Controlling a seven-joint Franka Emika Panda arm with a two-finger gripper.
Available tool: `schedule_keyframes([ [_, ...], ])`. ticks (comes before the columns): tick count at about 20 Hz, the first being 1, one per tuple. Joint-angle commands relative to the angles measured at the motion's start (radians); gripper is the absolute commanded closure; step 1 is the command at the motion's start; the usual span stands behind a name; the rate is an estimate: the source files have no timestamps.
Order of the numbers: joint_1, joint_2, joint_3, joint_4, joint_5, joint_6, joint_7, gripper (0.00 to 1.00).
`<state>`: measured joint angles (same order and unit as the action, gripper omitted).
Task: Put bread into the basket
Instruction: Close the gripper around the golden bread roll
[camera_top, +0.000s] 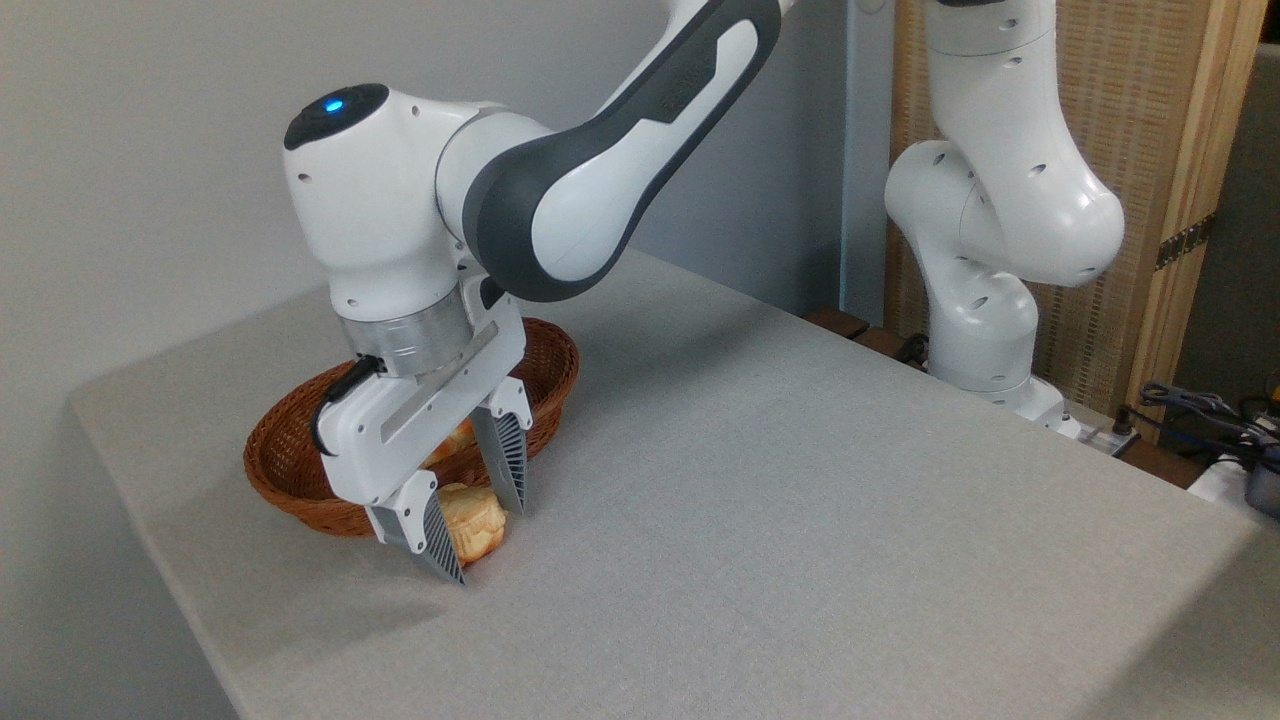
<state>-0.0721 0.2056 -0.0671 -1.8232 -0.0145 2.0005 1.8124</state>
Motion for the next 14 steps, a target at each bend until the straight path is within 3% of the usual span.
schedule_keyframes([
  [1,0.000,0.011,-0.003,0.005,0.002,0.015,0.018,0.00],
  [5,0.000,0.014,-0.020,0.005,0.002,0.029,0.011,0.00],
  [7,0.000,0.014,-0.022,0.004,0.004,0.027,0.011,0.08],
  [10,0.002,0.014,-0.022,0.004,0.002,0.026,0.015,0.44],
  [12,0.002,0.014,-0.022,0.004,0.002,0.024,0.015,0.53],
  [13,0.003,0.014,-0.022,0.004,0.002,0.024,0.016,0.64],
  [14,0.003,0.014,-0.022,0.004,0.002,0.023,0.018,0.66],
])
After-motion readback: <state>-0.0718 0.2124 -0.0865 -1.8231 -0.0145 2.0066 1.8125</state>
